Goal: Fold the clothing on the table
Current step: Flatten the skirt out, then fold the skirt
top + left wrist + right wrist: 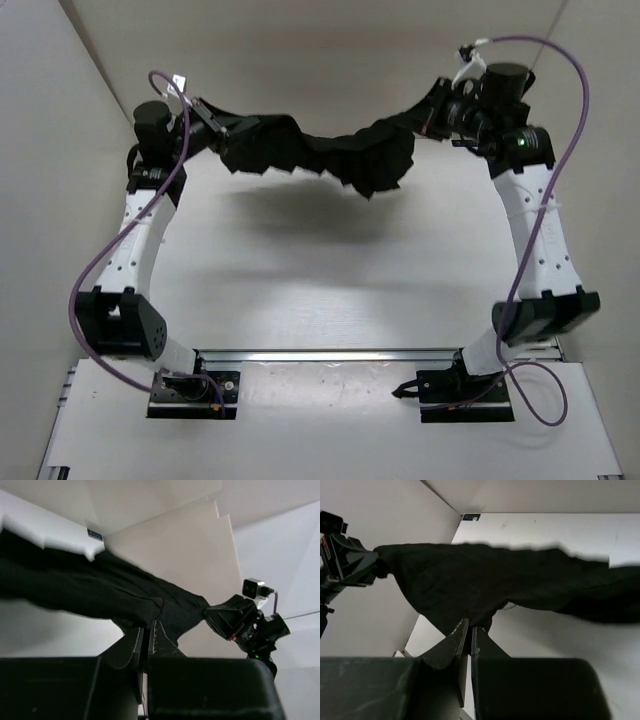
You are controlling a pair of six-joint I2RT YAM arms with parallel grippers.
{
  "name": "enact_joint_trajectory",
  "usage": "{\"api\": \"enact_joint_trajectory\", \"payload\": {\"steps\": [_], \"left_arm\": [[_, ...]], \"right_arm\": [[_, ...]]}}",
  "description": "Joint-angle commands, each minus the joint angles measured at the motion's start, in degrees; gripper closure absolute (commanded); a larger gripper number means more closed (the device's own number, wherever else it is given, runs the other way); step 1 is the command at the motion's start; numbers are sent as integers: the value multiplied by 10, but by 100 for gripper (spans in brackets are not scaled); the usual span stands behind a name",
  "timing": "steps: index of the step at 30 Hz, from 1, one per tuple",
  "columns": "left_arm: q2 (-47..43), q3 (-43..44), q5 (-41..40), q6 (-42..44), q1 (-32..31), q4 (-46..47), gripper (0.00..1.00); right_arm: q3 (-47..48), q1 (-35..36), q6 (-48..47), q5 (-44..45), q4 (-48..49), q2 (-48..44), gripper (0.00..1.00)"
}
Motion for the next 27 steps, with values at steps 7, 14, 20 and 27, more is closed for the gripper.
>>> {"api": "enact_joint_trajectory", "payload": {"steps": [7, 14, 20, 27], "left_arm": [[-158, -462, 50, 89, -47, 23, 100], [-243, -655, 25, 174, -49, -129, 100], [-364, -689, 7, 192, -69, -252, 100], [-483, -686, 19, 106, -113, -281, 100]], "right_arm": [[-570, -20, 24, -10, 70, -230, 100], [-781, 16, 28, 55, -54, -313, 100], [-838, 31, 42, 62, -131, -382, 99], [-816, 12, 24, 43, -214, -440, 100]]}}
